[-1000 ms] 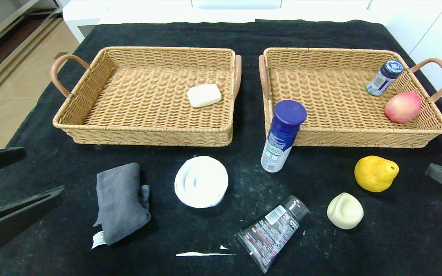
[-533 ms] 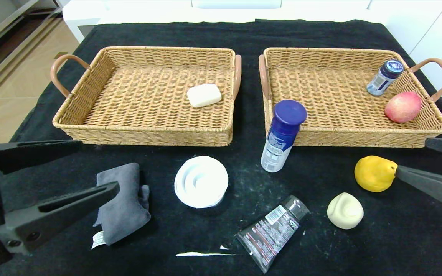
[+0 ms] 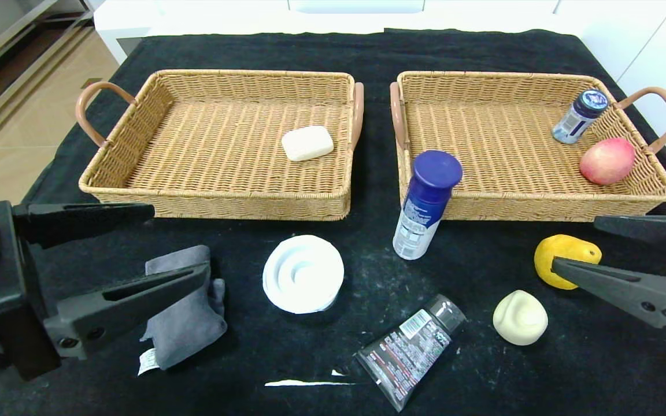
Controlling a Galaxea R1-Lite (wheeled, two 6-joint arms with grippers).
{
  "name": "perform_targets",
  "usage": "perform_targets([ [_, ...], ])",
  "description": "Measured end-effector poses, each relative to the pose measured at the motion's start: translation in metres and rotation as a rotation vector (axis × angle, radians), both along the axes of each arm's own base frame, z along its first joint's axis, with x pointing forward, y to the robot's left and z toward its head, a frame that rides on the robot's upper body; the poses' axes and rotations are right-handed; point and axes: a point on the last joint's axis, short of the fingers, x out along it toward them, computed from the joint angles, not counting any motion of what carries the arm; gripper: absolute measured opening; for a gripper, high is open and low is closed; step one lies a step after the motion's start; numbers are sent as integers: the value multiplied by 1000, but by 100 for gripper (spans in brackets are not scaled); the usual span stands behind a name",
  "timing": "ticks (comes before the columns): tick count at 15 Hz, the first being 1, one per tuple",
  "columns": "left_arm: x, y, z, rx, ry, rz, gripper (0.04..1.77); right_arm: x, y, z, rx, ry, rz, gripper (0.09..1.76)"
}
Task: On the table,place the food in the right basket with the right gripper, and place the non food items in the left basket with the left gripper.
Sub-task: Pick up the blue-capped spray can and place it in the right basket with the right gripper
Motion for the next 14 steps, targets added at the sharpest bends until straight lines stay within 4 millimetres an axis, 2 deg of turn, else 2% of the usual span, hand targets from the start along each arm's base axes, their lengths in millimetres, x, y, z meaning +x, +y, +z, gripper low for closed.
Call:
perform_targets([
  [10,3,-5,-3,7,13,-15,172,17,20,-8,-8,11,11,171],
  [14,3,-5,-4,7,13,-11,172,23,33,-18,-52,28,-30,171],
])
